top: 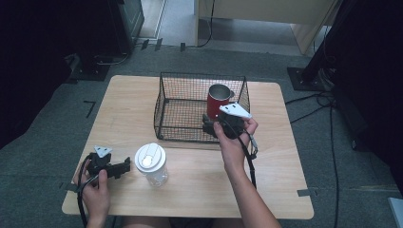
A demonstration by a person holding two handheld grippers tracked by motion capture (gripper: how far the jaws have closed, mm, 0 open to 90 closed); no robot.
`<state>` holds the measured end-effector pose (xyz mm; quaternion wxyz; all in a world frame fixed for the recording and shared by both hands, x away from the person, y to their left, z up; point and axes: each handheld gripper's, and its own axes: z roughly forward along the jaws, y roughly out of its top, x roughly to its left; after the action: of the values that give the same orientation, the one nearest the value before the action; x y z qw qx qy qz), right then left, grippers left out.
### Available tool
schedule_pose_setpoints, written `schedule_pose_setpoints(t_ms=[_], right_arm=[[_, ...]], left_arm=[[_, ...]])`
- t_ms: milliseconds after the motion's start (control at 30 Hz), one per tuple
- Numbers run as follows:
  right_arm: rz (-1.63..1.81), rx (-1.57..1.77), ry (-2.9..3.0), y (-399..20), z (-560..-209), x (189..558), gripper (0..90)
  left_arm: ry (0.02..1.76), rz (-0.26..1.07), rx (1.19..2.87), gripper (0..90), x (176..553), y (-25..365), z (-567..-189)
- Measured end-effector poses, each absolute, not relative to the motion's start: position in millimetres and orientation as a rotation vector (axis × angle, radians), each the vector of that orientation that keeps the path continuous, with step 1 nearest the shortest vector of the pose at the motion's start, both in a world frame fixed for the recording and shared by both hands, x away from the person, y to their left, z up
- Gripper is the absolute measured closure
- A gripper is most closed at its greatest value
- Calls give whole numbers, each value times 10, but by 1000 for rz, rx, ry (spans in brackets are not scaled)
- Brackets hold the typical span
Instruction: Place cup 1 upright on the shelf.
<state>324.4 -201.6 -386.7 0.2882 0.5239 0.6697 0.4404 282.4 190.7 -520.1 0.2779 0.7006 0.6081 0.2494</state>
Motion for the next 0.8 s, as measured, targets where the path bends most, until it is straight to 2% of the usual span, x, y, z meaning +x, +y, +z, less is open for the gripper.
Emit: schedule_pose_setpoints(t_ms=[800], right_arm=[[1189, 1361, 1840, -1840, -4055, 2714, 140]], left_arm=[[1633, 669, 1878, 0, 2824, 1906, -5201]])
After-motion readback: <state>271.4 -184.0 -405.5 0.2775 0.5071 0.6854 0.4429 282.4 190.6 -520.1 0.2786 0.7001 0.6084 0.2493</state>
